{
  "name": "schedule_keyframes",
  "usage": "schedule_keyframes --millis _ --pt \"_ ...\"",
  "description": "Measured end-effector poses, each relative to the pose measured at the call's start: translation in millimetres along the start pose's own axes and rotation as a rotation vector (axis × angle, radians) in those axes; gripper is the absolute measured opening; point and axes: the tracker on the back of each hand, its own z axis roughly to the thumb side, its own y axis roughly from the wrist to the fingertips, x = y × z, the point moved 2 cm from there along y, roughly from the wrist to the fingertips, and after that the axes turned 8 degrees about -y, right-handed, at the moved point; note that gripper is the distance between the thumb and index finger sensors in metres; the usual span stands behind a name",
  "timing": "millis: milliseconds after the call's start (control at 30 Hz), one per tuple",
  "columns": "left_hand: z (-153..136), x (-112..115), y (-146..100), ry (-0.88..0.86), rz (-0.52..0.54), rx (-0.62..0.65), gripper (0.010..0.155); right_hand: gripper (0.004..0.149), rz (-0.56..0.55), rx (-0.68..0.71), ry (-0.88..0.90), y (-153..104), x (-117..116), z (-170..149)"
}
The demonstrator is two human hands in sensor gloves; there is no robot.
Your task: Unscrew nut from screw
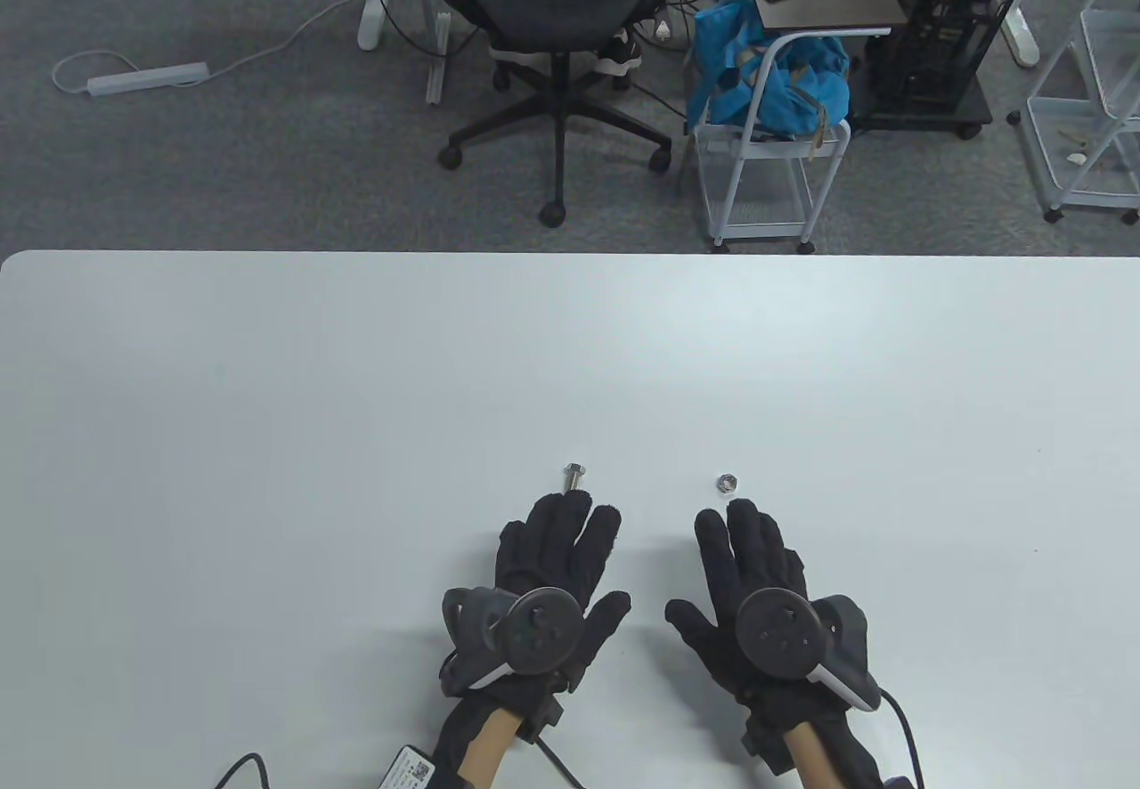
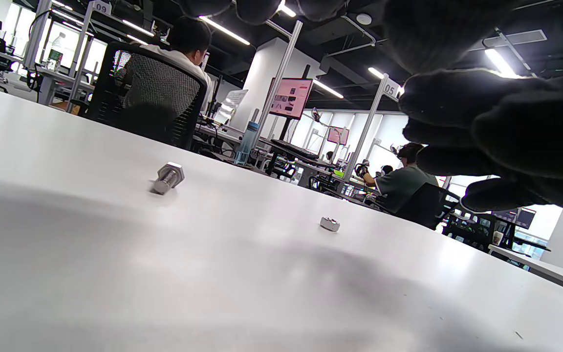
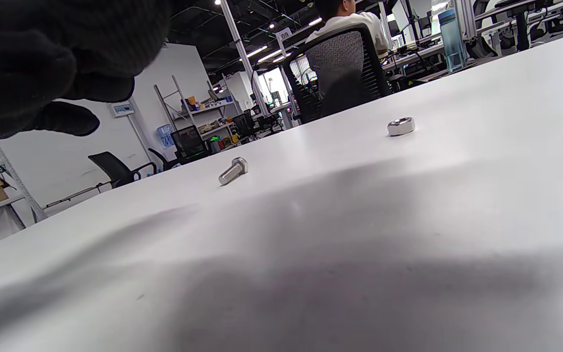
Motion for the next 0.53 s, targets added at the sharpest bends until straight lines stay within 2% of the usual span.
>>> schedule_keyframes --millis 533 --pt "1.3 2.4 -1.0 0.0 -0.015 0.011 0.082 0.089 0.025 -0.002 0.007 1.3 -4.5 0.8"
